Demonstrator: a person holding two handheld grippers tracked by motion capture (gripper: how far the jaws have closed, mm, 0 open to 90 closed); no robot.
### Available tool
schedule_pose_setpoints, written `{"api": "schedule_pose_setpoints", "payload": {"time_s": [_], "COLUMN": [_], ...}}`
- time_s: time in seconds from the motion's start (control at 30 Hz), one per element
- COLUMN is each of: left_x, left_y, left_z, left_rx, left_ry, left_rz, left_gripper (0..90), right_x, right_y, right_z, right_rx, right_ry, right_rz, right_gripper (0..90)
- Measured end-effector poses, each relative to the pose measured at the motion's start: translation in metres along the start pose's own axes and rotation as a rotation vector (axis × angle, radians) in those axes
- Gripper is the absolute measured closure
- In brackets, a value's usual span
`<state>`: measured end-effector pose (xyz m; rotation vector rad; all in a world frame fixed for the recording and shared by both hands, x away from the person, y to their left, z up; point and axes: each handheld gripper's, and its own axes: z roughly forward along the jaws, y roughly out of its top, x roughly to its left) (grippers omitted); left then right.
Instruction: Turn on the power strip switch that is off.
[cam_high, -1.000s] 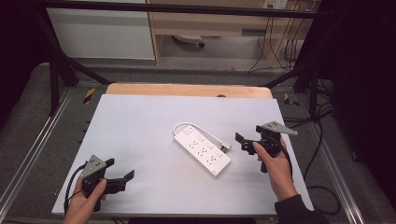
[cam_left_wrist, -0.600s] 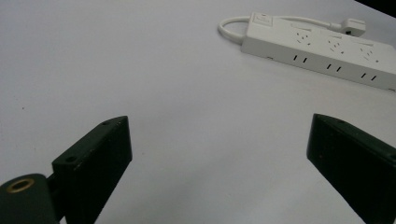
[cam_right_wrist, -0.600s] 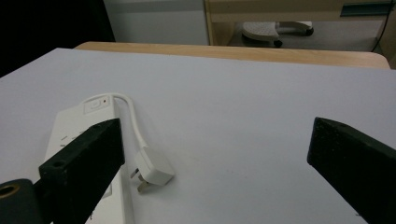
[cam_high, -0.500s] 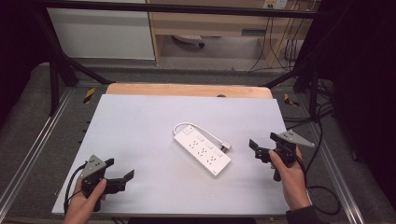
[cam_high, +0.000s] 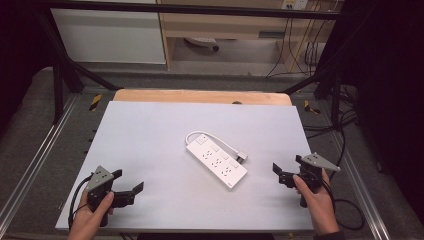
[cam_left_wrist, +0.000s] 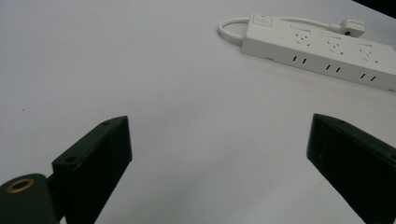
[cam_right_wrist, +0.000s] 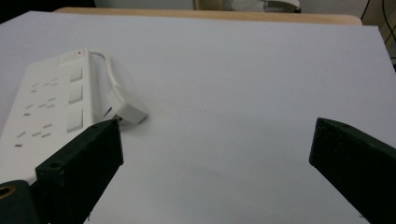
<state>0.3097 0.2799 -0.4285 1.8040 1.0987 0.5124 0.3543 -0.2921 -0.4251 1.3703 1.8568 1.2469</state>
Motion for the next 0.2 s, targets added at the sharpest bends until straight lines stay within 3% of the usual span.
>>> {"api": "schedule_pose_setpoints", "payload": {"time_s": [0.1, 0.2], "left_x": [0.000, 0.000], "left_y": [0.000, 0.000], "left_z": [0.000, 0.000], "left_rx": [0.000, 0.001], "left_ry": [0.000, 0.000], "left_rz": [0.001, 0.003], "left_gripper": [6.6, 6.6], "right_x": [-0.002, -0.003], "right_y": [-0.009, -0.015], "right_z": [0.000, 0.005], "right_rx": [0.037, 0.108], "right_ry": [0.002, -0.019], "right_rz": [0.001, -0.023], "right_gripper": [2.9, 2.8]}}
